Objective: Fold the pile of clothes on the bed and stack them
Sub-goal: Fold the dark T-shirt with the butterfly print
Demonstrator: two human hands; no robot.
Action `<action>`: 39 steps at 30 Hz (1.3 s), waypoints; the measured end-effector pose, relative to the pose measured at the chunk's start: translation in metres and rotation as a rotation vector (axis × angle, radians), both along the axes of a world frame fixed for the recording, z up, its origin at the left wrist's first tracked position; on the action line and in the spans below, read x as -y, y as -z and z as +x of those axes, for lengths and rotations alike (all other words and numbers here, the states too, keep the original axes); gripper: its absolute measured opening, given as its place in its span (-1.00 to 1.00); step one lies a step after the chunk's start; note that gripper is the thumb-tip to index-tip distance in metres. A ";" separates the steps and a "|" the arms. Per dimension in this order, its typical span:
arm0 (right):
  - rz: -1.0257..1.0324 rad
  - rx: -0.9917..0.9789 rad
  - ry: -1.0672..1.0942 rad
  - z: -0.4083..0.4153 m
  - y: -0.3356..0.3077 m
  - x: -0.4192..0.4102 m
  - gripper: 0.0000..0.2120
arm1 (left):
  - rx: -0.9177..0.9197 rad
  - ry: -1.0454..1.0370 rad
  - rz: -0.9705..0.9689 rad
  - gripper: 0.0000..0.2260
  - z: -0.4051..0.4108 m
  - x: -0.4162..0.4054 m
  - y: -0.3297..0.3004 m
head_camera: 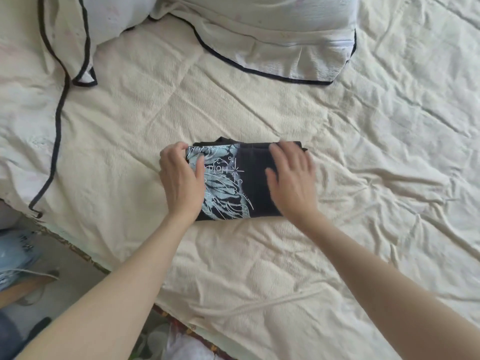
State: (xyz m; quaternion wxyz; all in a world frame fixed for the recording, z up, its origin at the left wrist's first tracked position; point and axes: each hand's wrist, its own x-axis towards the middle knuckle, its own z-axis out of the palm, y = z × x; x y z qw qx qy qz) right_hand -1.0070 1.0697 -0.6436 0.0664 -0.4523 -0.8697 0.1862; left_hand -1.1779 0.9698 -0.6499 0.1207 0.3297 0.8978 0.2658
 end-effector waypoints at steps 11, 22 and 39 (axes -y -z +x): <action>-0.130 0.423 -0.206 0.017 0.052 -0.010 -0.39 | -0.200 0.770 -0.638 -0.26 0.001 0.008 0.048; -0.245 -0.047 0.093 0.040 0.027 0.002 -0.57 | 0.357 0.280 0.026 -0.35 0.001 0.032 0.020; -0.828 -0.448 0.686 0.047 -0.009 0.019 -0.71 | 0.755 -0.056 -0.018 -0.53 0.006 0.049 -0.011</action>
